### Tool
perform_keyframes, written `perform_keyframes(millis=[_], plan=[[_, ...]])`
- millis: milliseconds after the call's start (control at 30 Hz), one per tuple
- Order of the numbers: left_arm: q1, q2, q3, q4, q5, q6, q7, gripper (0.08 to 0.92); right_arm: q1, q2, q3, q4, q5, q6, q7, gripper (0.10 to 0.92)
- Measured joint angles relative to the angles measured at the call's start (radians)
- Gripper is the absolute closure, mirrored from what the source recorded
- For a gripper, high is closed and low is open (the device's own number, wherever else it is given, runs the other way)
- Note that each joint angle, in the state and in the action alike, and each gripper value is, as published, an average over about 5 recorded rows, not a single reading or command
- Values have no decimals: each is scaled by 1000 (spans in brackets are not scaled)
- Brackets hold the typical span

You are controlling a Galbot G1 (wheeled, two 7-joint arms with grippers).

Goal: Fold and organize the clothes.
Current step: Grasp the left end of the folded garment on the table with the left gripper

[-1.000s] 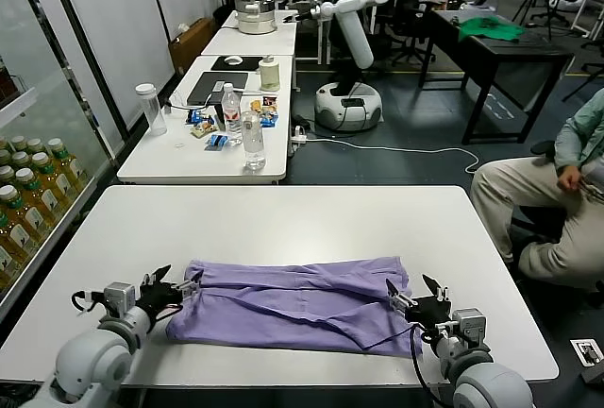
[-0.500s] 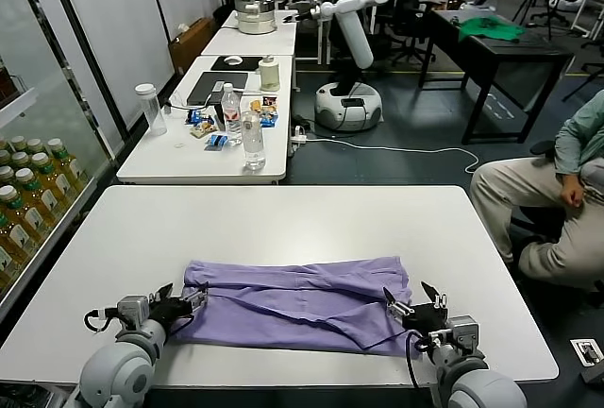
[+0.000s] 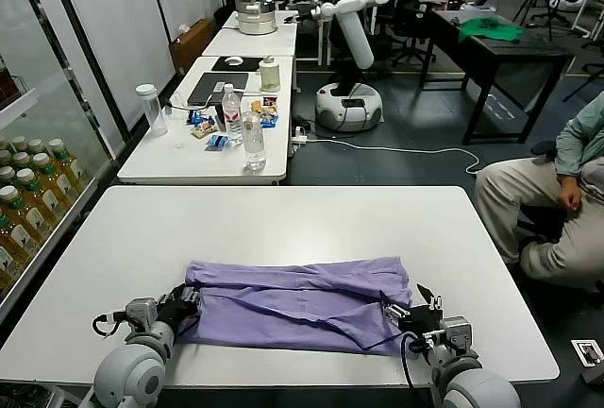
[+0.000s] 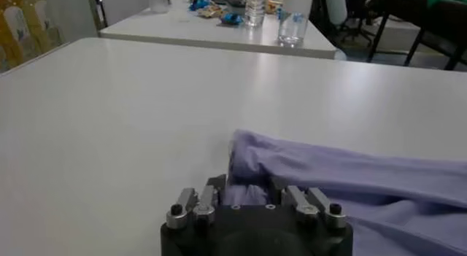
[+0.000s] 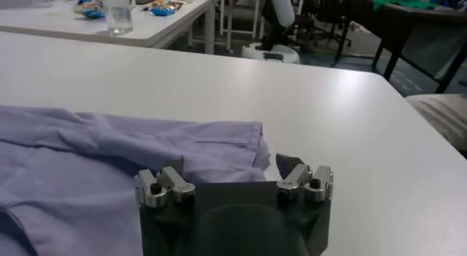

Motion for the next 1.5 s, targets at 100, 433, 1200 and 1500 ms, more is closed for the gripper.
perform_keyframes(millis=[100,433,1200,1500], plan=[[-3,-5,9,2,8,0,-3,727,0,-1,0,0,-1,0,-3,203],[19,10,5,-20,30,5,-10,754,3,-3,4,-3,-4,0,-9,203],[25,-11,-24,-75,4,8,-55,180,-19,4,4,3,-23,3,-17,203],[18,-31,0,-38,32,7,-77,190,-9,1,-6,-2,-25,3,-17,203]])
